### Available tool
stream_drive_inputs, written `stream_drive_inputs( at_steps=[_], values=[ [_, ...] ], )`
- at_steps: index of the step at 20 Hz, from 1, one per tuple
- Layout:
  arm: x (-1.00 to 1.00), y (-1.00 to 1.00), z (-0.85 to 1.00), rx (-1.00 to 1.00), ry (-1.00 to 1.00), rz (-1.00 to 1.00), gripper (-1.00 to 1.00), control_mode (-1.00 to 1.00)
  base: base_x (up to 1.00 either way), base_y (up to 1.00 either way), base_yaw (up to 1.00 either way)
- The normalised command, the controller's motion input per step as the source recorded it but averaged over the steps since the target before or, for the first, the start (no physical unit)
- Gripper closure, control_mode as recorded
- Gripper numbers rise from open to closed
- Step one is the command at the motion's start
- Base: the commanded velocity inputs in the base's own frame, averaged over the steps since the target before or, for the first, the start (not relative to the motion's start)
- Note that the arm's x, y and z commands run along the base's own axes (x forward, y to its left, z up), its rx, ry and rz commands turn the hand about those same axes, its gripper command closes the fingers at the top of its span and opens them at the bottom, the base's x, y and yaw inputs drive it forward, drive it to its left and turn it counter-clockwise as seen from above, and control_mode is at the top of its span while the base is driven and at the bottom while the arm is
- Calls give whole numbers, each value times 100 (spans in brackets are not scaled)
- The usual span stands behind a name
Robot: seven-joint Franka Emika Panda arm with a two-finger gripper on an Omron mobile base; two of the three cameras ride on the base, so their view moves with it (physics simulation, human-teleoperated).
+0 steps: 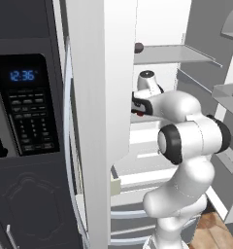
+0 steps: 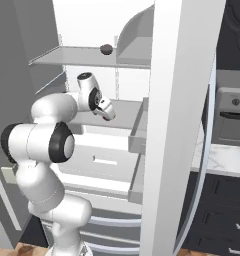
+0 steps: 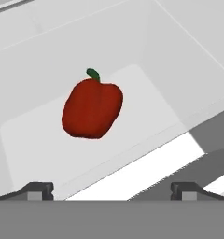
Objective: Place the cold items (eggplant and bell pepper) from the fridge in one tupperware on the dining counter. Place the warm items (hot dog and kebab skewer) in the stove area in another tupperware.
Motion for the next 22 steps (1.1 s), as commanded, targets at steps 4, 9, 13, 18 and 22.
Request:
stream_drive_inputs(
  at_steps=[4, 9, 13, 18, 22],
  values=[
    [37, -9, -17, 0, 0, 0, -100, -100, 0, 0, 0],
    [35, -10, -15, 0, 0, 0, -100, -100, 0, 0, 0],
    [39, -6, -13, 0, 0, 0, -100, -100, 0, 0, 0],
    [36, -2, -16, 0, 0, 0, -100, -100, 0, 0, 0],
    [11, 0, -23, 0, 0, 0, -100, -100, 0, 0, 0]
  ],
)
